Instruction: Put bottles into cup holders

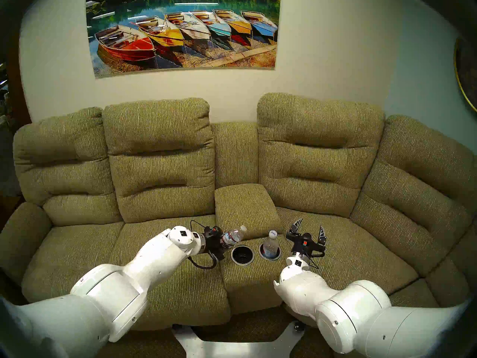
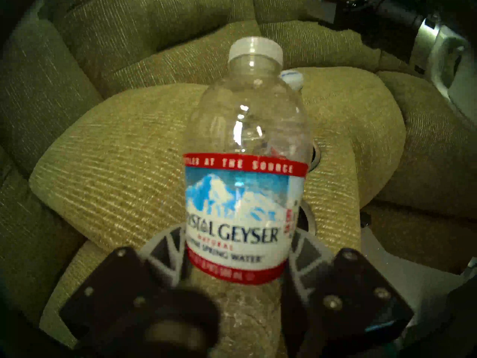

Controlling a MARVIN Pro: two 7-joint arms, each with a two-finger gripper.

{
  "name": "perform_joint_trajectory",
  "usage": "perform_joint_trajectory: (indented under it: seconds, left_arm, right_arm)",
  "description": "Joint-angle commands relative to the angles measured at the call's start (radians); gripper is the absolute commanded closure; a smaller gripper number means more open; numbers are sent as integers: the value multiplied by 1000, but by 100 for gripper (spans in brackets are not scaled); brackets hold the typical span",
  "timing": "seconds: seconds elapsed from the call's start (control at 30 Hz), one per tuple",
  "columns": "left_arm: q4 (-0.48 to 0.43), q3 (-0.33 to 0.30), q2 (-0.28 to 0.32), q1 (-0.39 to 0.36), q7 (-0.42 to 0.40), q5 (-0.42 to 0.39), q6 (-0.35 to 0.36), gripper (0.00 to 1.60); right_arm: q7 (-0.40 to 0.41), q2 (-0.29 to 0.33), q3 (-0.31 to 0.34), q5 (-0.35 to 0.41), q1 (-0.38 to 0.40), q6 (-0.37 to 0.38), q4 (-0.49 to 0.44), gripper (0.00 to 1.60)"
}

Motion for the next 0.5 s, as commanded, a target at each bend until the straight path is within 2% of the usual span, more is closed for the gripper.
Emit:
perform_joint_trajectory:
  seconds: [0.0,0.03,0.07,0.17,0.2,0.23,0.47]
  left_arm:
    - [-46,-24,-44,8,29,-29,0,160]
    - [-45,-22,-52,7,35,-27,2,149]
    - [-43,-20,-63,6,39,-25,2,147]
    - [-29,-16,-92,2,59,-22,5,146]
    - [-24,-16,-104,0,66,-23,6,156]
    - [-18,-13,-113,-3,77,-18,8,158]
    - [63,4,-183,-39,151,2,38,139]
  right_arm:
    - [6,1,5,6,8,-5,-5,0]
    - [7,1,6,6,8,-5,-5,0]
    - [8,1,7,6,8,-5,-6,0]
    - [11,1,9,6,8,-5,-6,0]
    - [12,1,10,7,8,-5,-6,0]
    - [14,1,11,7,8,-5,-6,0]
    - [21,0,16,10,8,-5,-7,0]
